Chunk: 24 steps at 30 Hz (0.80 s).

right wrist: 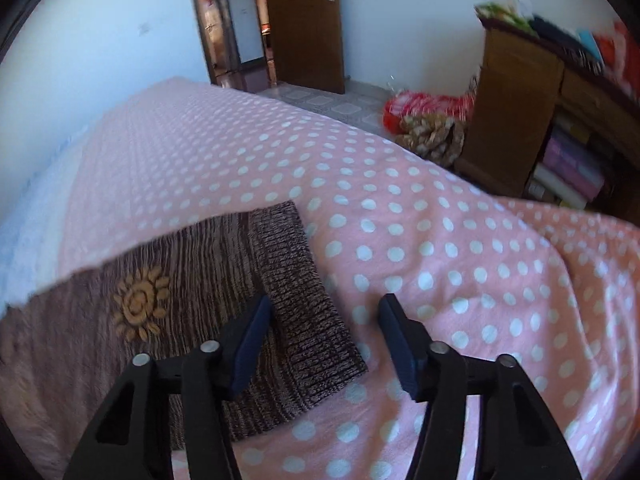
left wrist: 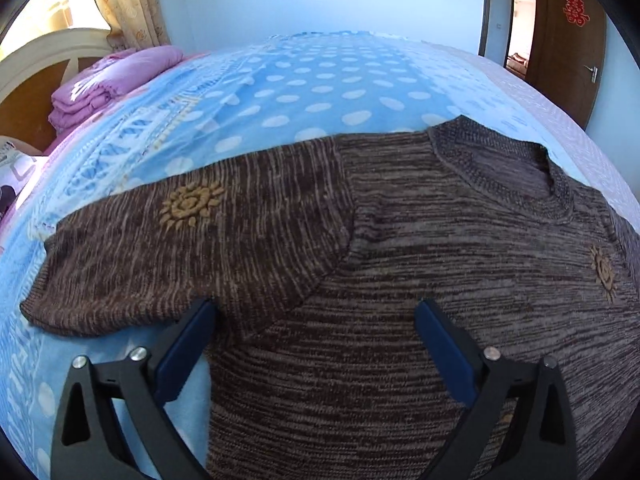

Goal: Fold small clothes
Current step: 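Grasp the sweater sleeve with the right gripper and fold it across the body, then release the folded sleeve and lift the right gripper away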

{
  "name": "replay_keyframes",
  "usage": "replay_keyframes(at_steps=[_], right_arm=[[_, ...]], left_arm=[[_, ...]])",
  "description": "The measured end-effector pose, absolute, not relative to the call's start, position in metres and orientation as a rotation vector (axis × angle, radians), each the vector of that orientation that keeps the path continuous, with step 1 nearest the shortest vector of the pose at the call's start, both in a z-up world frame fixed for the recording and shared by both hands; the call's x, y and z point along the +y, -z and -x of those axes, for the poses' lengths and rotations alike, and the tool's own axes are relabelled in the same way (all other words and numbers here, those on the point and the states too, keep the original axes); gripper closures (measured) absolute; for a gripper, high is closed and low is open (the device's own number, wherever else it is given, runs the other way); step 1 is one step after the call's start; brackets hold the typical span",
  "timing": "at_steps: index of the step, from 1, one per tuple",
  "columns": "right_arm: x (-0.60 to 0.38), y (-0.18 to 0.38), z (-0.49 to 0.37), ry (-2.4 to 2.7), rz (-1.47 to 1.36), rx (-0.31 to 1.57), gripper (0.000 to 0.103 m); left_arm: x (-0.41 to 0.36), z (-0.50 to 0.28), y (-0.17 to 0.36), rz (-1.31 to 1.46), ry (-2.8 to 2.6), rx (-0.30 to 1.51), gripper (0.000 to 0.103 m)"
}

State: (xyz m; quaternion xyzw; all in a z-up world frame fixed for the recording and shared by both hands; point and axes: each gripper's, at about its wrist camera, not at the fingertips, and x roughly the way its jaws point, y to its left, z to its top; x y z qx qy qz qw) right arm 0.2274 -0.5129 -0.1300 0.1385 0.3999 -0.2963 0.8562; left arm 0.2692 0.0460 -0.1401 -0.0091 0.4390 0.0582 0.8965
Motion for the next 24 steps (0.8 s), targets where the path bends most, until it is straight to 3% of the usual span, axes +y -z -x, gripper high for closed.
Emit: replay_keyframes(at_steps=[1,4,12,19,24], right_arm=[[-0.509,0.129,-0.229,0.609,-0.269,0.846,0.073],[-0.5,0.126,-0.235,0.585,-0.255,0.865,0.094],[-0.47,0.077,-0.244,0.536,-0.276,0.796,0.095],[-0.343,0.019,-0.277,0.243,-0.201,0.734,0.095],[-0.233,0.026,-0.305,0.029,-0.167,0.738,0.095]], left_arm=[[0.047,-0.269,0.141,0.029,-0.118,0.913,0.0],[0.052,-0.273,0.143,0.068,-0.103,0.924,0.0],[0.056,-0.274,0.145,0.097,-0.091,0.922,0.0],[0.058,-0.272,0.145,0.11,-0.084,0.916,0.0],[0.059,-0.273,0.145,0.119,-0.078,0.914,0.0]])
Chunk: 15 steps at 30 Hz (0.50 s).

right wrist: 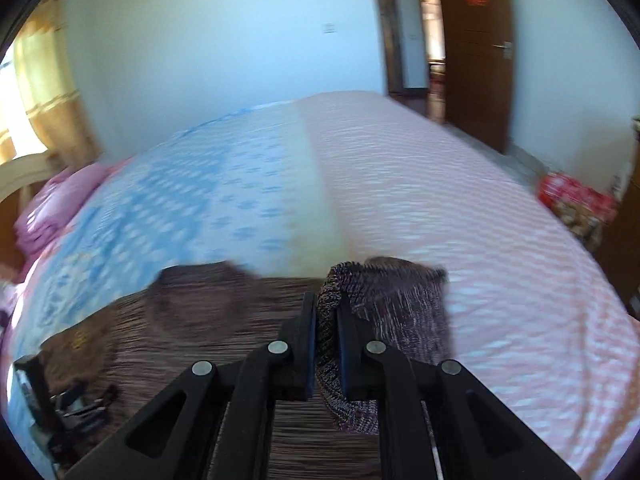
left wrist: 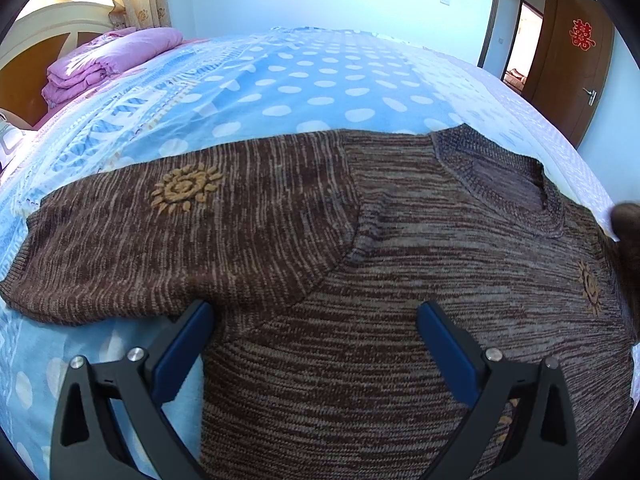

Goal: Fold small clothes
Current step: 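Release the folded sleeve and lift the right gripper away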

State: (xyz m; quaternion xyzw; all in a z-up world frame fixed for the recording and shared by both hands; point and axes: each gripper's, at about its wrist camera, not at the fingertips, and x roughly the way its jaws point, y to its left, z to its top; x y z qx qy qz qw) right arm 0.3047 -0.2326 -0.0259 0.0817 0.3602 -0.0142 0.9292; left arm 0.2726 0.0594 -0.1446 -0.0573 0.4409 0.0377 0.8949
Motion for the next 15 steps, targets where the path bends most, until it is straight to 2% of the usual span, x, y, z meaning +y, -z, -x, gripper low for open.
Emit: replay_keyframes(at_steps=[5,9,11,12,13,15], right_arm=[[-0.14,0.074,-0.322,-0.107,-0.156,0.801,0.095],[-0.112,0.117,-0.331,-0.154,-0.134,0.85,0.095],[-0.107,0.136,-0.336,-0.175,-0.14,0.879,0.091],[-0.106,0.141,-0.338,-0.191,-0.152,0.879,0.086],[-0.109,0.14,-0.337,-0.232,-0.18,0.869,0.073],[-0.122,0.131,-0.33,-0.325,-0.276,0.87,0.058]], left_arm=[[0.061,-0.273,0.145,0.127,-0.072,0.912,0.0],[0.061,-0.272,0.145,0.131,-0.068,0.911,0.0],[0.061,-0.273,0.145,0.132,-0.066,0.912,0.0],[0.061,-0.273,0.145,0.132,-0.066,0.912,0.0],[0.061,-0.273,0.145,0.132,-0.066,0.912,0.0],[0.061,-0.273,0.146,0.135,-0.064,0.911,0.0]])
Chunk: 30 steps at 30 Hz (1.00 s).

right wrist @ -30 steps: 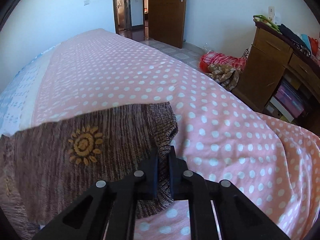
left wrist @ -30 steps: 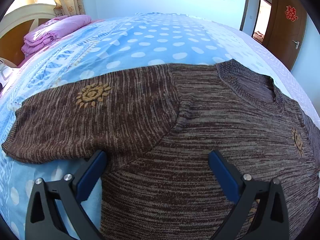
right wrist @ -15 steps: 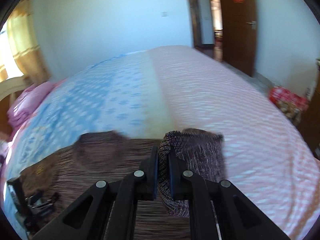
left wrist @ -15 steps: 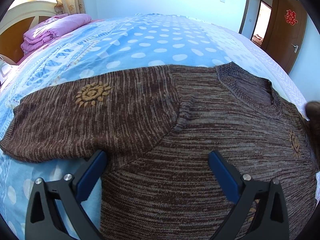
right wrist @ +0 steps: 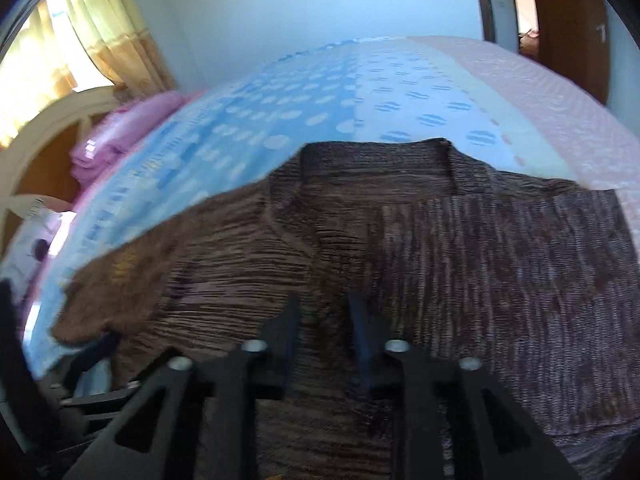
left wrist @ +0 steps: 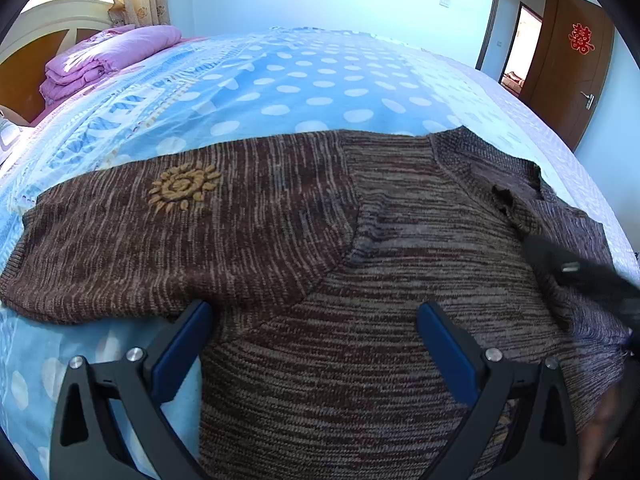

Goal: Fold small clothes
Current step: 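Release the folded sleeve and lift the right gripper away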

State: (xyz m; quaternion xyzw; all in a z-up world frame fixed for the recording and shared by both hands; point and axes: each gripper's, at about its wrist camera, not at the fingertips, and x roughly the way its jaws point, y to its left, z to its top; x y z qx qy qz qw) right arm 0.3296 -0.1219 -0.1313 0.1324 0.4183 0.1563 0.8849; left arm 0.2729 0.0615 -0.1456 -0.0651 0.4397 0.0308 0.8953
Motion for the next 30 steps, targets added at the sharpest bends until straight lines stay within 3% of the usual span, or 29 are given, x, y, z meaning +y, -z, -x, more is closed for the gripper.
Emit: replay_keyframes(at_steps=[2,5,7,9,14,23,26,30], right_arm=[[-0.141,0.115,-0.314,-0.41,-0.375,0.799,0.058],[-0.165,0.095,-0.296,-0.229,-0.306,0.699,0.06],[-0.167,0.099,-0.298,-0.19,-0.265,0.727,0.083],[-0.156,0.111,-0.303,-0.198,-0.237,0.781,0.086],[-0.116,0.149,-0.302,-0.321,-0.223,0.901,0.085],[-0.124,0.126,-0.278,-0.364,-0.254,0.841,0.083],[-0.115,0.144,-0.283,-0.383,-0.24,0.934,0.083],[-0.104,0.134,-0.272,-0.425,-0.194,0.922,0.083]], left_arm=[[0.062,-0.273,0.146,0.135,-0.064,0.911,0.0],[0.061,-0.273,0.146,0.132,-0.066,0.911,0.0],[0.061,-0.273,0.146,0.131,-0.066,0.91,0.0],[0.061,-0.273,0.146,0.132,-0.066,0.91,0.0],[0.061,-0.273,0.146,0.131,-0.066,0.911,0.0],[0.062,-0.273,0.145,0.138,-0.062,0.909,0.0],[0.062,-0.273,0.146,0.135,-0.063,0.911,0.0],[0.061,-0.274,0.146,0.139,-0.061,0.912,0.0]])
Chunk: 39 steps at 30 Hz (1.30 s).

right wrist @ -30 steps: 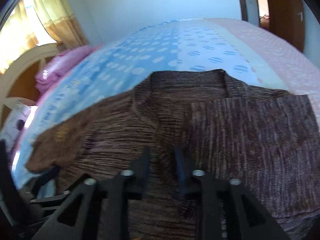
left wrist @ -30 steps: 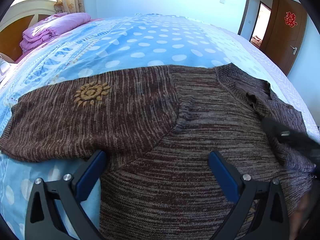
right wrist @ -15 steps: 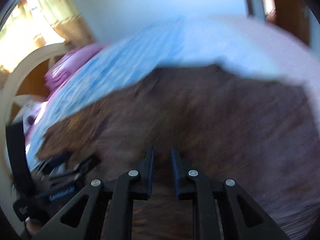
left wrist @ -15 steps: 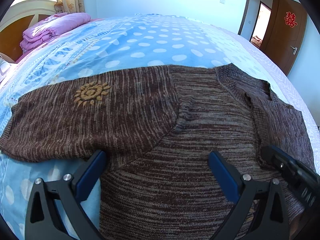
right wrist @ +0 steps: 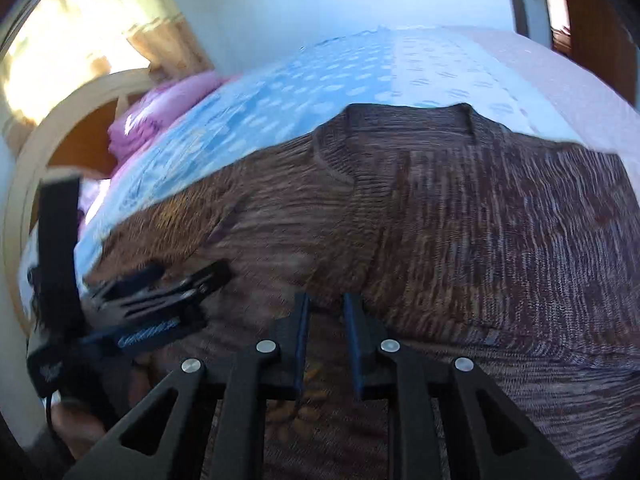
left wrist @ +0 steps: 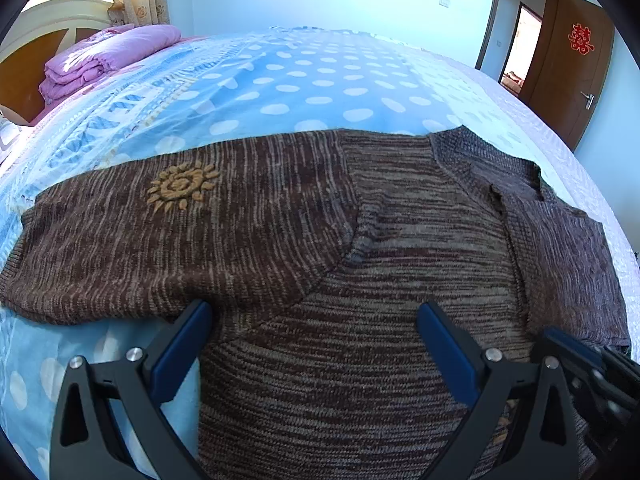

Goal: Fold small clothes
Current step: 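Release the folded sleeve and lift the right gripper away, then grasp the other sleeve with the left gripper and fold it across the body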

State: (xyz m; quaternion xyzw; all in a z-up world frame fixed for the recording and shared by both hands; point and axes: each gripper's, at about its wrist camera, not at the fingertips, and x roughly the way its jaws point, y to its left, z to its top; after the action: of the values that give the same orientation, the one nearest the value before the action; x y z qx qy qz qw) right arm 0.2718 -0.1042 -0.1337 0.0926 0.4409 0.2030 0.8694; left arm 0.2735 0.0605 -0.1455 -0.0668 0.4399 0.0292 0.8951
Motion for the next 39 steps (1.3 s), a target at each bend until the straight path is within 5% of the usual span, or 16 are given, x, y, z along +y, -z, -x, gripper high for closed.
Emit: replay_keyframes(at_steps=[5,12,26,29,34,39], right_arm=[[-0.124,0.116,-0.263,-0.128,-0.095,0.778,0.08],[-0.138,0.138,-0.263,0.018,-0.031,0.827,0.063],[-0.143,0.134,-0.255,0.012,-0.043,0.81,0.062],[-0.143,0.134,-0.255,0.013,-0.04,0.811,0.062],[-0.143,0.134,-0.256,0.012,-0.042,0.811,0.062],[-0.143,0.134,-0.256,0.01,-0.048,0.811,0.062]], left_arm=[[0.061,-0.274,0.146,0.134,-0.064,0.916,0.0],[0.061,-0.27,0.144,0.098,-0.035,0.949,0.0],[0.267,-0.188,0.116,0.602,-0.522,0.721,0.003],[0.279,-0.201,0.131,0.66,-0.516,0.77,0.021],[0.283,-0.205,0.138,0.749,-0.522,0.713,0.031],[0.291,-0.208,0.144,0.757,-0.538,0.703,0.08]])
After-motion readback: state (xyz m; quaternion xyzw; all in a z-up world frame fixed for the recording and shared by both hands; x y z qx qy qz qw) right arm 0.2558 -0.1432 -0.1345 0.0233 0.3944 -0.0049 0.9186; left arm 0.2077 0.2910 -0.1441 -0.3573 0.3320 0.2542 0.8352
